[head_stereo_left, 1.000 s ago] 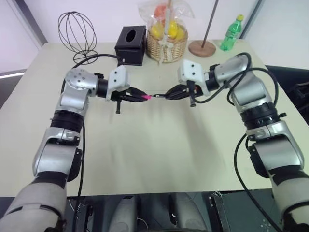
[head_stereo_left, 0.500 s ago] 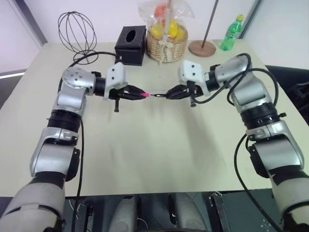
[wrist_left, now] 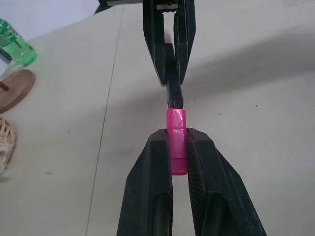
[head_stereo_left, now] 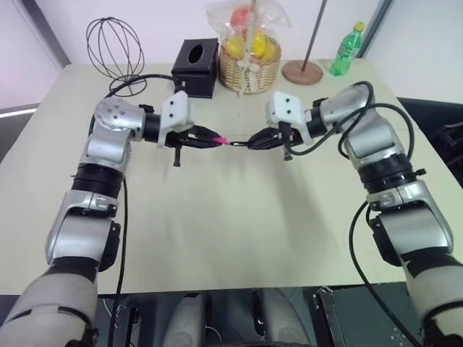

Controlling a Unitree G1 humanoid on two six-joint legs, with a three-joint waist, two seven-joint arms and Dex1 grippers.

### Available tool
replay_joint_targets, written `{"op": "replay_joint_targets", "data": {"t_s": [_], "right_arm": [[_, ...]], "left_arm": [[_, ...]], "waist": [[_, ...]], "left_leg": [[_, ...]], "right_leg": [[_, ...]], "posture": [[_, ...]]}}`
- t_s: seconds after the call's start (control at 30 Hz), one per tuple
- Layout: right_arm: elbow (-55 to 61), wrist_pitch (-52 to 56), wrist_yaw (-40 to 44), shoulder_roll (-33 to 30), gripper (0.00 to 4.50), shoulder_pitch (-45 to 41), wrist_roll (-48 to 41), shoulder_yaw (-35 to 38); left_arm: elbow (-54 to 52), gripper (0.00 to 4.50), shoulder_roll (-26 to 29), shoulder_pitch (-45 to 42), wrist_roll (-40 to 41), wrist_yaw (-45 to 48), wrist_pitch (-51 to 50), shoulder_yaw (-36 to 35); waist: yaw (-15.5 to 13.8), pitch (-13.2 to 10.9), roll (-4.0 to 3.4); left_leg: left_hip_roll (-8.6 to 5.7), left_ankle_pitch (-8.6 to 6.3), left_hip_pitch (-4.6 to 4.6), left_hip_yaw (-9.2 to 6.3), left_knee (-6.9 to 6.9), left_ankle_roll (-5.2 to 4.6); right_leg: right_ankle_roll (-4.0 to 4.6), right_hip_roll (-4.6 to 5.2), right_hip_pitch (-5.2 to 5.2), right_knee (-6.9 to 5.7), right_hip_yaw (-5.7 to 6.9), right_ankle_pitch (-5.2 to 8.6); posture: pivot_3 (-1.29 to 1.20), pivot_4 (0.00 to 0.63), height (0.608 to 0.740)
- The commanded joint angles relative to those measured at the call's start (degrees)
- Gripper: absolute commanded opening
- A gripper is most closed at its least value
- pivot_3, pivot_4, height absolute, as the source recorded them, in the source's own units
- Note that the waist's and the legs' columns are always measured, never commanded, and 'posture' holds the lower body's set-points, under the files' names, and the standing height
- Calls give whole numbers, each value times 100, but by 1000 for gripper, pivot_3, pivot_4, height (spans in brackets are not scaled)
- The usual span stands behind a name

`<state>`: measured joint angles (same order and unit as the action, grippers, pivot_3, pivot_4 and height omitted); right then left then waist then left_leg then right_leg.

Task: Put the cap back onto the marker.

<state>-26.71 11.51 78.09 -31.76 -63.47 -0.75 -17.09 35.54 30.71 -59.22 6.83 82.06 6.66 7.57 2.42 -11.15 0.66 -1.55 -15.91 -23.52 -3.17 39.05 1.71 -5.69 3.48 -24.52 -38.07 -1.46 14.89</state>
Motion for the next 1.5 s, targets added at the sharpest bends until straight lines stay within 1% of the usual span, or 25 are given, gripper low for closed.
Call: {"op": "replay_joint_targets", "data": {"t_s": [0.03, 0.23, 1.0, 1.17, 1.33, 1.5], "right_arm": [[78, -83, 4, -53, 0, -157, -13, 112], [77, -86, -15, -48, 0, -157, -12, 114], [115, -34, -48, 36, 0, -166, -38, 111], [111, -33, -48, 61, 0, -166, -32, 100], [27, -58, -65, 99, 0, -193, 40, 90], [-36, -53, -51, 146, 0, -217, 118, 52]], "left_arm": [[89, 33, 147, -189, 6, -61, 119, -114], [140, 33, 190, -163, 14, -40, 172, -86], [143, 33, -129, -120, -29, -83, 268, 53], [326, 33, -288, -217, -195, -250, 421, 129], [487, 33, -318, -297, -533, -394, 786, 326], [524, 33, -379, -417, -695, -463, 803, 434]], "waist": [[-1, 0, 0], [-4, 0, 0], [-2, 0, 0], [-3, 0, 0], [-3, 0, 0], [-2, 0, 0]], "left_leg": [[0, 0, 0, 0, 0, 0], [0, 0, 0, 0, 0, 0], [0, 0, 0, 0, 0, 0], [-1, 0, 0, 0, 0, 0], [-12, 0, 0, 1, 0, 0], [-12, 0, 0, 0, 0, 0]], "right_leg": [[0, 0, 0, 0, 0, 0], [0, 1, 0, 0, 0, 0], [0, 0, 0, 0, 0, 0], [0, 0, 0, 0, 0, 0], [0, 1, 0, 0, 0, 0], [0, 0, 0, 0, 0, 0]], "posture": [[0, 150, 740], [0, 150, 740], [0, 150, 740], [0, 150, 740], [0, 150, 740], [0, 150, 740]]}}
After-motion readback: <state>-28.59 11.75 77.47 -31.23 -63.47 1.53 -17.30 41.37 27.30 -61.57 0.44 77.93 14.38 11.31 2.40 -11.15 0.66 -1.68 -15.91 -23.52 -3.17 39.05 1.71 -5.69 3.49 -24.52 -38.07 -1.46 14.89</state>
